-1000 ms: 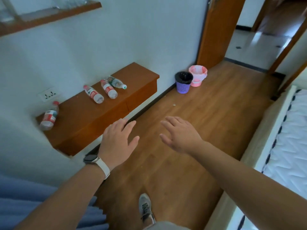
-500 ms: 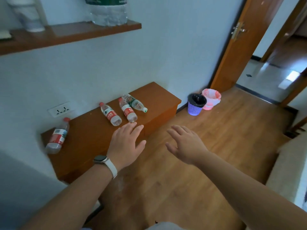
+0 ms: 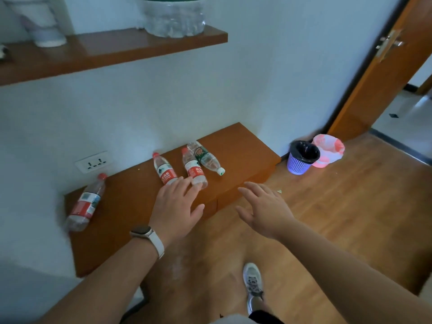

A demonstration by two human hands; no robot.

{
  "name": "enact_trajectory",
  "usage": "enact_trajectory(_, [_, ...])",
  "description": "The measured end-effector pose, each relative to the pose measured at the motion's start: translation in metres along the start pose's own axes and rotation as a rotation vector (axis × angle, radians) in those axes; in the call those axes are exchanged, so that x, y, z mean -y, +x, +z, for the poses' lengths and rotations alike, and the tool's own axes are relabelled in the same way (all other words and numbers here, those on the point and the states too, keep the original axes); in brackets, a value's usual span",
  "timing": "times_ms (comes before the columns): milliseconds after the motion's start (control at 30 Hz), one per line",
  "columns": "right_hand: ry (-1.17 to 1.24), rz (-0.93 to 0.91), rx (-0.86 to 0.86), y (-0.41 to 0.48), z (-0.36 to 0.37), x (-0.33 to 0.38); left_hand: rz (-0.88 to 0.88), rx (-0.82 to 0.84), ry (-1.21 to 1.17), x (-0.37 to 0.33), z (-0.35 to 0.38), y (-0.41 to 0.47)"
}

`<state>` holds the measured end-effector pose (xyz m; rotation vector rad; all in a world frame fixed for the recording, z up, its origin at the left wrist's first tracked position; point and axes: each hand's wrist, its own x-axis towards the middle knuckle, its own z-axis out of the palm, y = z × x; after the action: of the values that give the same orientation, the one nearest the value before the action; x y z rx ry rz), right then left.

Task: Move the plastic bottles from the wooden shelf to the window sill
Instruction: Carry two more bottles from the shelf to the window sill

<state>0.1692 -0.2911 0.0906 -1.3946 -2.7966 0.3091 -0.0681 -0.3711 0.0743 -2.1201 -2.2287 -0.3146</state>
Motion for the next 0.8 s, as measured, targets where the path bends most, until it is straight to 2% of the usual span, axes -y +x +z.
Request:
enact_trajectory(233, [0.034, -0.109, 0.071, 0.084, -0.002, -0.062, -0.213, -0.013, -0.013, -0.026, 0.016, 0.067])
enact_trajectory(467, [0.039, -0.232, 0.133, 0.155, -0.014, -0.124, -0.345, -0.072, 0.005, -0.052, 0.030, 0.138])
enact_trajectory(800, [0.102, -0.375, 0.195, 0.213, -0.009, -0.134, -0.495, -0.016, 0.115, -0.032, 0.048, 0.154])
